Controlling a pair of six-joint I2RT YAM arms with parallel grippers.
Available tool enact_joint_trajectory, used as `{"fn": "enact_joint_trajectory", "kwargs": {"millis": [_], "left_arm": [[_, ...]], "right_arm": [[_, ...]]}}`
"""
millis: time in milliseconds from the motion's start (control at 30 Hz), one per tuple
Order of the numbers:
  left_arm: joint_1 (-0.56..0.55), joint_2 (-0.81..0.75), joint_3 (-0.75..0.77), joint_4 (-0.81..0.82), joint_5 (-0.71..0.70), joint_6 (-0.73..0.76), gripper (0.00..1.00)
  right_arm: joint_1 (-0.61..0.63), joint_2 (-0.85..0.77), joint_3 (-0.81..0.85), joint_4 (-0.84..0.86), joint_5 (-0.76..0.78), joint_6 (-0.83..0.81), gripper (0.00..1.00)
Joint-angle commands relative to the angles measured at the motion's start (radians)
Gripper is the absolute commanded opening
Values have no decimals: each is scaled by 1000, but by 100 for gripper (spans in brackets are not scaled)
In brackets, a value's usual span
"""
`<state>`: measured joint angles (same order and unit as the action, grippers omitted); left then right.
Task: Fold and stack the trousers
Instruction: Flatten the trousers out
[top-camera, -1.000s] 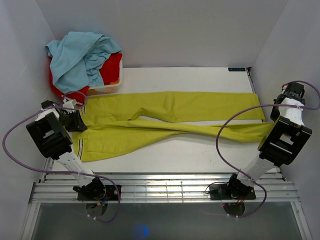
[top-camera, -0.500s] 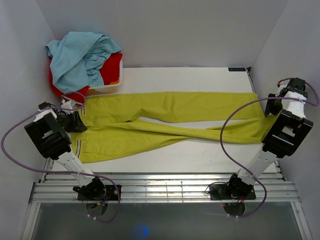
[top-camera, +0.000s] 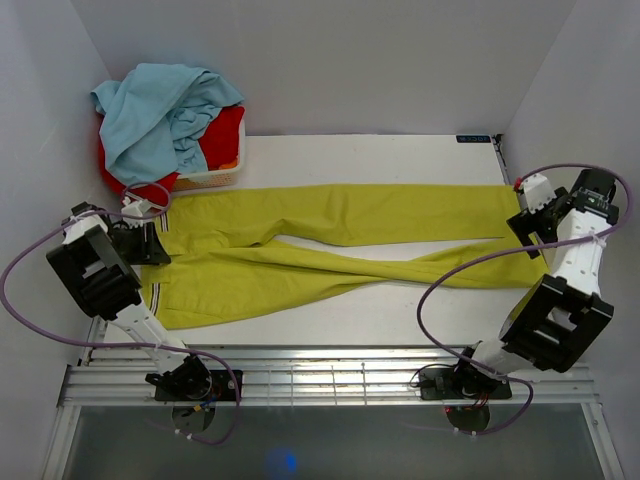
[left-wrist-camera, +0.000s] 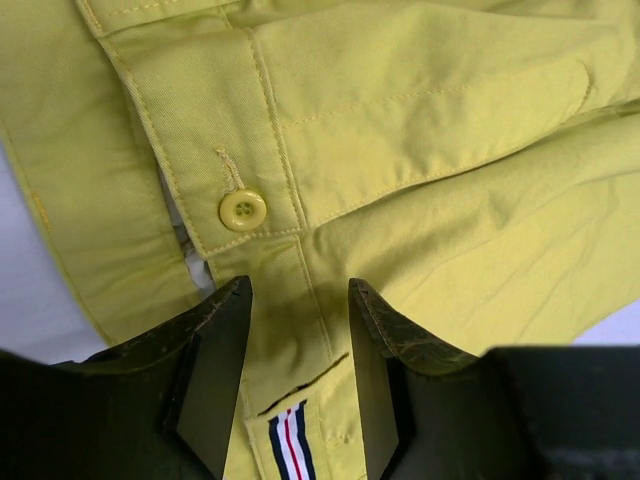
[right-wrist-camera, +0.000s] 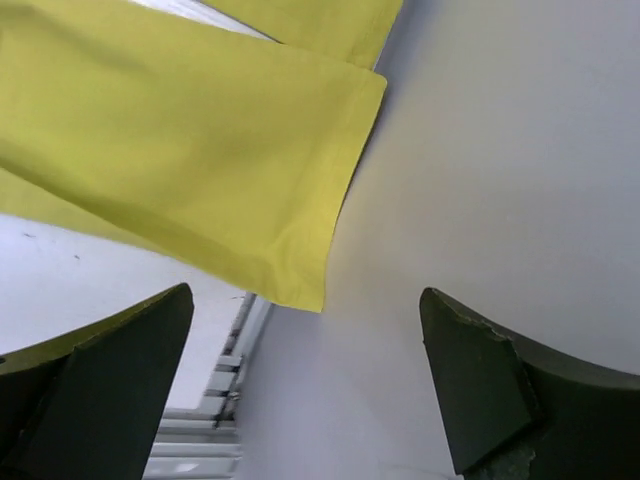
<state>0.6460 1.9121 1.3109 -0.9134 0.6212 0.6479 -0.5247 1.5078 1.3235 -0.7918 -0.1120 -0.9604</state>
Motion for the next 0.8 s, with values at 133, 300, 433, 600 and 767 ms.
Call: {"fn": "enact_joint_trajectory", "kwargs": {"millis": [133, 300, 433, 600, 767], "left_arm": [[7, -42, 65, -102, 52, 71, 54], [7, -53, 56, -114, 78, 75, 54], [7, -54, 45, -114, 77, 76, 54], [7, -62, 30, -102, 72, 67, 53], [7, -62, 5, -58, 57, 44, 53]], "right_arm": [[-37, -171, -311, -51, -43, -751, 96], [-34, -170, -400, 31, -54, -865, 93], [-32, -91, -394, 89, -34, -873, 93], [-28, -55, -443, 127, -5, -877, 68], [-28, -124, -538, 128, 34, -905, 24]]}}
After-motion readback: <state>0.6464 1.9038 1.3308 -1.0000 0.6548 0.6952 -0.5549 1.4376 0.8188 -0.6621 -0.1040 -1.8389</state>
